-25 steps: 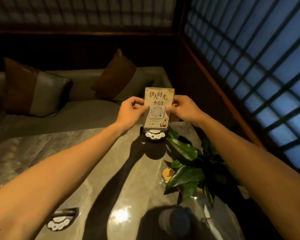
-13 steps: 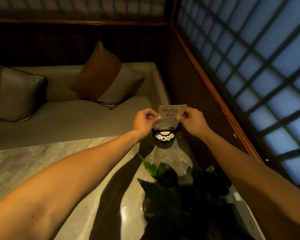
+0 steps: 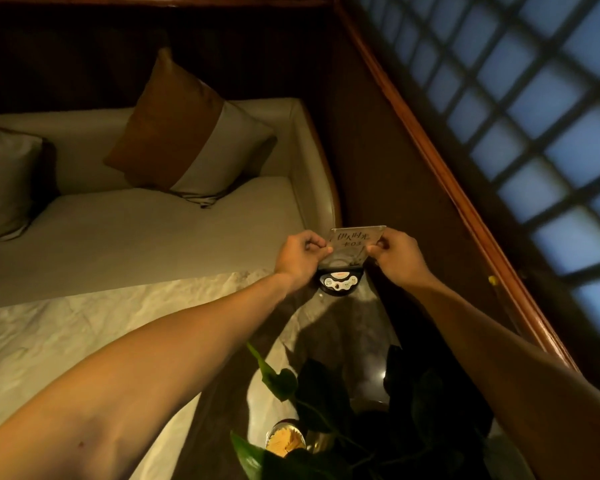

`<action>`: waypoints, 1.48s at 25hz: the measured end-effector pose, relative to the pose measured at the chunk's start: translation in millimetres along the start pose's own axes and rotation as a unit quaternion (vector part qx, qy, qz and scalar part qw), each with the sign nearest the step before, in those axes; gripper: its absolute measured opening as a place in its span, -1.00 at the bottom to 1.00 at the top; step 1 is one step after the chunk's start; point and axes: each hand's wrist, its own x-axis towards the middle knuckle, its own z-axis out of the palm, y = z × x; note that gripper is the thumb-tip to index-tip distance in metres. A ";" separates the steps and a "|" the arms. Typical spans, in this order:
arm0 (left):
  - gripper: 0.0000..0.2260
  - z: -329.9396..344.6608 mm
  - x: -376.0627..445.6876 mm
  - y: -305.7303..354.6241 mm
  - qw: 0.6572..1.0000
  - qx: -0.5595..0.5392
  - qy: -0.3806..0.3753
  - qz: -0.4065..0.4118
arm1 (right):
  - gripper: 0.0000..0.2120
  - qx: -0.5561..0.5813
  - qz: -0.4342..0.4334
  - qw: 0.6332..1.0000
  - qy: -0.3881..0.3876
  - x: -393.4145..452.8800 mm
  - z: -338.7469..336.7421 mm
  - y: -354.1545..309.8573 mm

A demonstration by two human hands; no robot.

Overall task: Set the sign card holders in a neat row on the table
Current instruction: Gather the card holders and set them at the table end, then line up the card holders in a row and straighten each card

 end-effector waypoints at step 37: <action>-0.70 -408.1 -369.8 -84.7 0.987 0.061 0.141 -0.041 | -0.44 -0.003 -0.147 0.954 -0.261 -306.5 264.8 -291.7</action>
